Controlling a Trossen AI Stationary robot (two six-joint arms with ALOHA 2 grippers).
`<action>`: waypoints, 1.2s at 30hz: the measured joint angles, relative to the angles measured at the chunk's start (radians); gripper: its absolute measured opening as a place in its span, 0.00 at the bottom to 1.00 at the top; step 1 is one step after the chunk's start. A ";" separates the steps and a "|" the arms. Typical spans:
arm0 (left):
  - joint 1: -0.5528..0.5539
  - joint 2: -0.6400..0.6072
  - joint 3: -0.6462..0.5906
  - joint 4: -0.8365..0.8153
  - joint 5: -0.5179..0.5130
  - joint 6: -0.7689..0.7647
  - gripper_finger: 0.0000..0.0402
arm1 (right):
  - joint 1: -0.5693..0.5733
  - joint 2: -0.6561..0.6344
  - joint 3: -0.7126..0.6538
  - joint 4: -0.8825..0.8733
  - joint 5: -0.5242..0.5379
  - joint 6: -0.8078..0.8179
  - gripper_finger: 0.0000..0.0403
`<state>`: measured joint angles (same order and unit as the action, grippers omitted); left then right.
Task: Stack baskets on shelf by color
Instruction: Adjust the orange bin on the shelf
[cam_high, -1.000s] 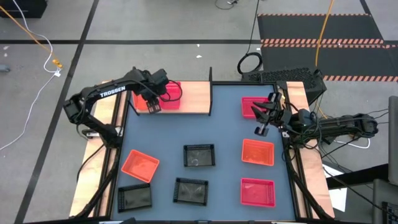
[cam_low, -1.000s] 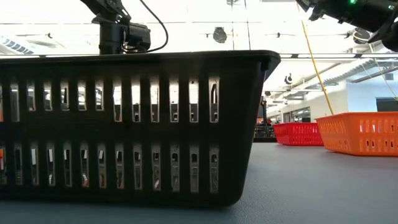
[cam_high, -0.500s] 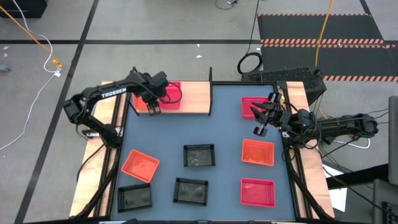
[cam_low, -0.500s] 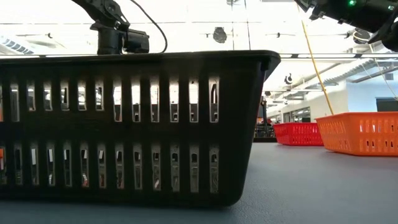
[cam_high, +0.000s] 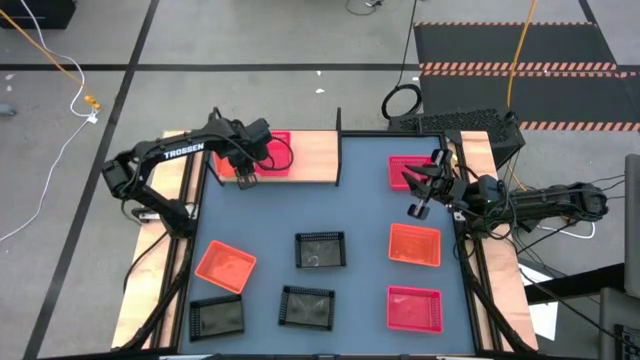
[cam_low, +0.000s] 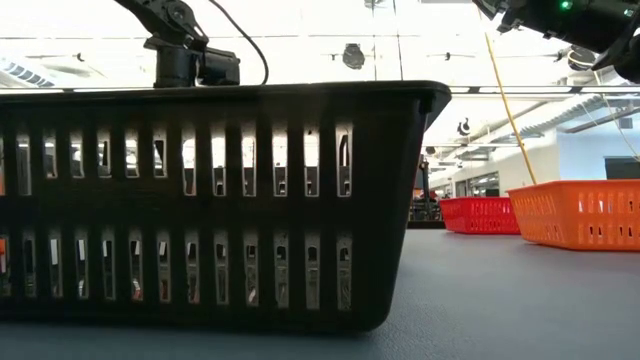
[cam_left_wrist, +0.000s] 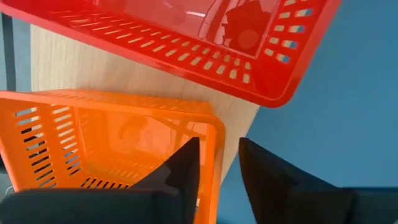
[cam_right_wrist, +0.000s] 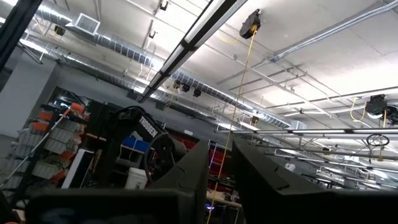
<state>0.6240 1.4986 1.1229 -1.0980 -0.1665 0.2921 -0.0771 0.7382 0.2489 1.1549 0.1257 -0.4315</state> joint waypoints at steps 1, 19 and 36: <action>-0.002 0.000 0.000 0.000 0.000 -0.002 0.25 | 0.000 0.000 0.000 0.000 0.000 0.000 0.16; -0.070 0.000 0.000 -0.087 0.009 0.084 0.13 | 0.000 0.000 0.000 0.000 0.000 -0.001 0.16; -0.060 -0.001 0.000 -0.066 -0.114 0.256 0.13 | 0.000 0.000 0.000 -0.006 0.000 -0.001 0.16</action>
<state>0.5642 1.4975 1.1229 -1.1637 -0.2806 0.5483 -0.0769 0.7383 0.2489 1.1484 0.1253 -0.4327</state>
